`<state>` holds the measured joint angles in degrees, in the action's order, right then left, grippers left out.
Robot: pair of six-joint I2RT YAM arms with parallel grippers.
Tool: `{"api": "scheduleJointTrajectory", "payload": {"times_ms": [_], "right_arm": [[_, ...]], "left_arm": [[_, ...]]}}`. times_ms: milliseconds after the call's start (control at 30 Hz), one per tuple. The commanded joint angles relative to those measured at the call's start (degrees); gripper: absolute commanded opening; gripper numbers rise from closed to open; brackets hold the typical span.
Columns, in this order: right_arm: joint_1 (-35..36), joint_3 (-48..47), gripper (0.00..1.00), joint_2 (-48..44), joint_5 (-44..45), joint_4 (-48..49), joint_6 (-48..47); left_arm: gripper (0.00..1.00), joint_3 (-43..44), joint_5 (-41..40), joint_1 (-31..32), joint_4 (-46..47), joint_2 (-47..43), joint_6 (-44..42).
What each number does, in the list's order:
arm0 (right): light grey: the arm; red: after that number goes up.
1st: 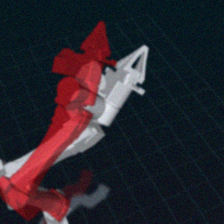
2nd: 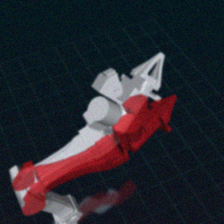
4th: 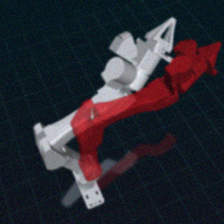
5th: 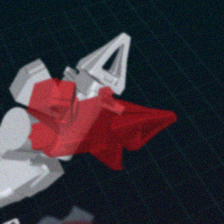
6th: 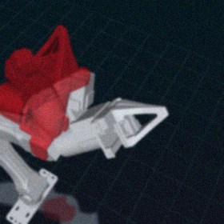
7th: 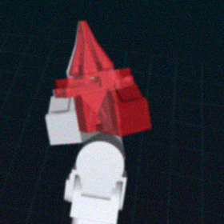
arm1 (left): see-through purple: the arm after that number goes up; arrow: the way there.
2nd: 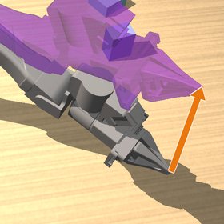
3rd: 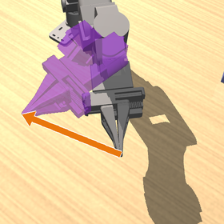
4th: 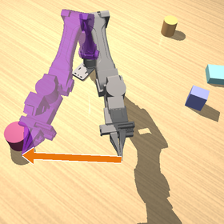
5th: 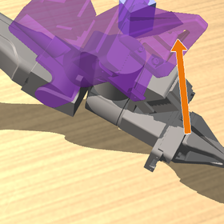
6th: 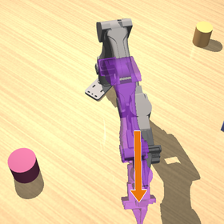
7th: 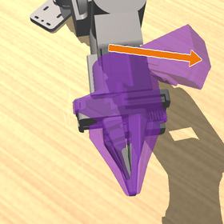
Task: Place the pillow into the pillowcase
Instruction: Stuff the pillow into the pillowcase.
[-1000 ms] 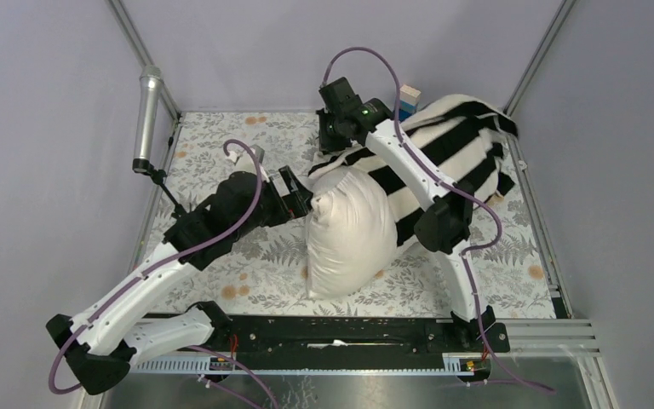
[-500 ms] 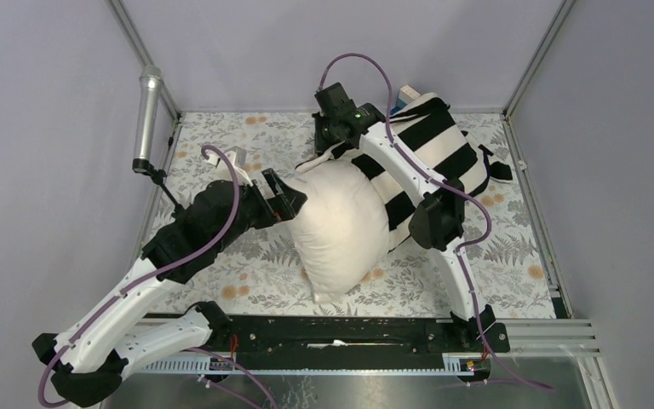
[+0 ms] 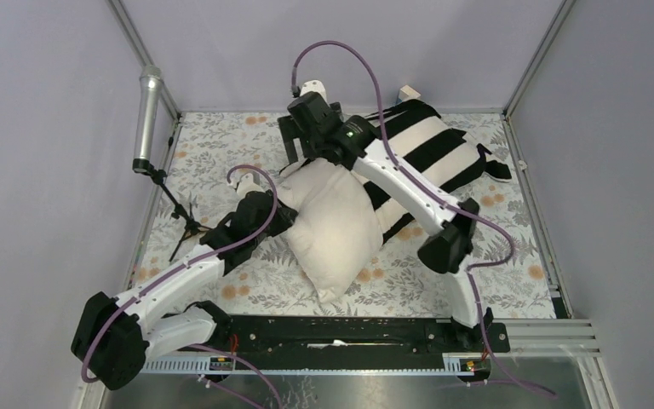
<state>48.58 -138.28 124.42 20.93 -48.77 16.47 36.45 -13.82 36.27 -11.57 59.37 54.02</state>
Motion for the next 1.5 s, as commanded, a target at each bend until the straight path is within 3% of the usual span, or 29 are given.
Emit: {"api": "scheduleJointTrajectory", "payload": {"times_ms": [0, 100, 233, 333, 633, 767, 833, 867, 933, 1000, 1067, 1167, 1300, 1367, 1467], "right_arm": [[1.1, 10.3, 1.0, -11.8, 15.5, 0.8, -3.3], [2.4, 22.6, 1.0, -17.0, 21.7, 4.4, -4.1], [2.4, 35.2, 1.0, -20.1, 27.7, 7.3, -4.8], [2.3, 39.2, 1.0, -19.1, 29.3, 8.0, -5.4], [-2.1, 35.8, 1.0, -11.1, 48.5, 8.4, -8.9], [-3.7, 35.4, 0.98, -12.8, 50.4, 16.1, -13.6], [-3.6, 34.4, 0.9, -13.1, 49.3, 19.8, -16.1], [-3.4, 33.0, 0.77, -12.6, 48.9, 19.9, -16.1], [-2.5, 30.4, 0.41, -11.3, 47.7, 19.9, -17.0], [-0.9, 28.7, 0.18, -10.6, 45.4, 19.8, -18.1], [1.3, 27.2, 0.01, -11.1, 41.3, 18.7, -16.9], [7.3, 21.3, 0.0, -10.7, 32.9, 11.7, -9.9], [17.7, 11.8, 0.0, -8.6, 15.4, 2.1, 0.0], [20.5, 12.8, 0.0, -8.8, 12.8, 1.8, 3.1], [16.9, 19.3, 0.0, -12.1, 10.2, 1.5, 6.8]], "left_arm": [[0.13, -2.5, 5.0, -1.9, 9.0, 2.0, 0.4], [0.01, -3.5, 5.9, -3.0, 9.7, 2.0, 0.4], [0.0, -5.0, 7.9, -5.1, 10.7, 1.5, 1.1], [0.0, -5.5, 9.2, -5.9, 11.3, 1.5, 1.2], [0.0, -6.2, 10.5, -6.5, 11.3, 1.0, 1.1], [0.0, -6.5, 11.0, -6.7, 11.4, 1.1, 1.1], [0.0, -6.7, 11.2, -6.7, 11.4, 1.2, 1.0], [0.0, -6.8, 11.3, -6.7, 11.4, 1.3, 0.9], [0.0, -6.9, 11.5, -6.7, 11.4, 1.4, 0.9], [0.0, -7.1, 11.9, -6.7, 13.2, 1.8, 1.1], [0.0, -7.3, 12.4, -6.7, 14.5, 2.6, 1.4], [0.0, -7.2, 13.5, -6.7, 17.3, 4.3, 2.2], [0.0, -4.2, 15.5, -6.7, 21.9, 5.6, 3.4], [0.0, -0.7, 14.5, -6.7, 20.9, 5.3, 3.2], [0.0, 2.9, 10.7, -6.7, 18.6, 0.0, 3.0]]}}
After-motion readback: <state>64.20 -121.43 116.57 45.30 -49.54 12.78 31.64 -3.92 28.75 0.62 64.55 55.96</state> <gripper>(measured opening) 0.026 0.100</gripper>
